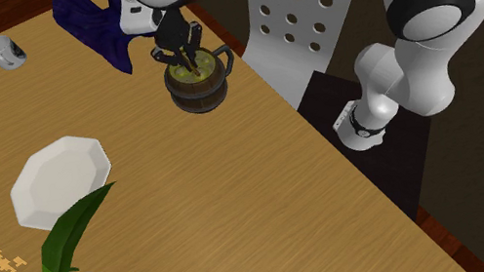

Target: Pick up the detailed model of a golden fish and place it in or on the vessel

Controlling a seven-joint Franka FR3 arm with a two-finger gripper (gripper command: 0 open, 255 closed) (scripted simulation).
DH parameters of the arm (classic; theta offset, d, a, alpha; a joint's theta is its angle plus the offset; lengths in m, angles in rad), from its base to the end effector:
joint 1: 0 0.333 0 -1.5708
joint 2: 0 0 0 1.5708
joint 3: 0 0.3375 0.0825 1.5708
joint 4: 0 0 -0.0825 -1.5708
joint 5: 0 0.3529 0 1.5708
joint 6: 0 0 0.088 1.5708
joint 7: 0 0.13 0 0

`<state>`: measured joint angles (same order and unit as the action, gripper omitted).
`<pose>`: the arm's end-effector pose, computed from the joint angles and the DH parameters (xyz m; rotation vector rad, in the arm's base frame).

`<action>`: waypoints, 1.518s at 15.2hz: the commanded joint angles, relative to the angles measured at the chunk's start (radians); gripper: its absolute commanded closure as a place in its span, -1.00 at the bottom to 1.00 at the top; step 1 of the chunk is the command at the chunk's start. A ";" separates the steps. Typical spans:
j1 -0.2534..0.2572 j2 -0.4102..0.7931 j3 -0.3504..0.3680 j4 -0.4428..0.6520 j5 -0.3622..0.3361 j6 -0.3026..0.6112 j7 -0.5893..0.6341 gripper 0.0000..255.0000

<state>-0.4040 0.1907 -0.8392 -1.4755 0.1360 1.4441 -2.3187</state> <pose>0.2322 -0.4979 0.5817 -2.5599 -1.5339 -0.0410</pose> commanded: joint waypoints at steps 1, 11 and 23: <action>-0.007 0.008 -0.002 0.035 0.005 -0.030 -0.004 1.00; -0.072 0.001 -0.042 -0.026 -0.013 0.022 -0.118 1.00; -0.052 -0.018 -0.038 -0.178 -0.025 0.161 -0.110 1.00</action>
<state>-0.4555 0.1652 -0.8779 -1.6405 0.1110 1.6007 -2.4290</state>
